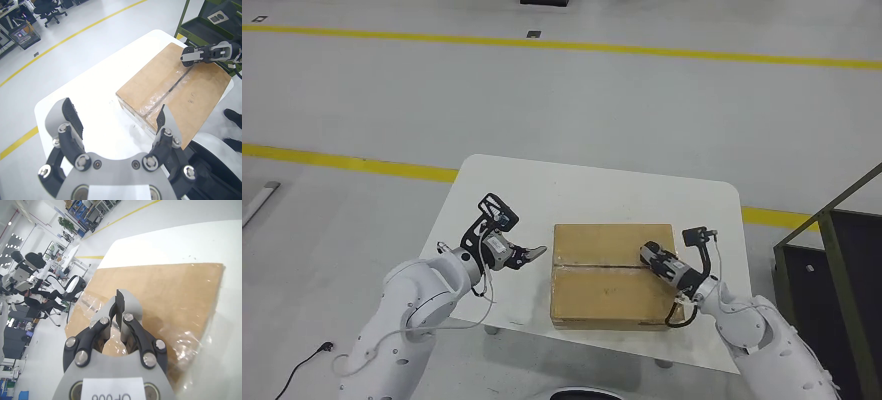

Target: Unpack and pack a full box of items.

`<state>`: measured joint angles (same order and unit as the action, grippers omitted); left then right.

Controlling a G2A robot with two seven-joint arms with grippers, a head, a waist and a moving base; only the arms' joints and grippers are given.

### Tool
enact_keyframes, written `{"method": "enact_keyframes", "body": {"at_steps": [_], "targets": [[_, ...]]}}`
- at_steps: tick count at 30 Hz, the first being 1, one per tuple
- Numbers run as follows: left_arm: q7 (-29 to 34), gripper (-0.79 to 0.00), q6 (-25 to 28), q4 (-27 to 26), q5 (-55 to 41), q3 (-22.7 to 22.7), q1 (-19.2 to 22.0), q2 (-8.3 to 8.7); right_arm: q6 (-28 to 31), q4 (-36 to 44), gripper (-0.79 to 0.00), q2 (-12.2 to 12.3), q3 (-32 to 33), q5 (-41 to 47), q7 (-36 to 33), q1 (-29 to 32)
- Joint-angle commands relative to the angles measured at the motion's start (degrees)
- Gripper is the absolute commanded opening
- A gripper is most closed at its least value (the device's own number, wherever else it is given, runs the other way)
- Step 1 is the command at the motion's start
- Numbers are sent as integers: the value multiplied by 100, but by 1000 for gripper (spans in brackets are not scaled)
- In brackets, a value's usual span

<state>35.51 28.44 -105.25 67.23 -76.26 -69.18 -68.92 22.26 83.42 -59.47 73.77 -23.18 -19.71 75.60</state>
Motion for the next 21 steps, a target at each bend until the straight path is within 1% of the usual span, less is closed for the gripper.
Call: {"method": "enact_keyframes", "body": {"at_steps": [1,5,8,11,15,17,21], "targets": [[0,0,0,0,0,0,0,0,-57,-87,-785,-9,-29,-109,25,-18],[0,0,0,0,0,0,0,0,53,29,-785,-13,60,-12,137,-10],[0,0,0,0,0,0,0,0,150,429,-785,3,188,141,71,74],[0,0,0,0,0,0,0,0,293,907,-785,-5,149,246,5,146],[0,0,0,0,0,0,0,0,367,1007,-785,-87,-372,9,-57,6],[0,0,0,0,0,0,0,0,391,829,-785,-155,-707,-78,-46,-170],[0,0,0,0,0,0,0,0,287,172,-785,-304,-1268,-233,15,-580]]}}
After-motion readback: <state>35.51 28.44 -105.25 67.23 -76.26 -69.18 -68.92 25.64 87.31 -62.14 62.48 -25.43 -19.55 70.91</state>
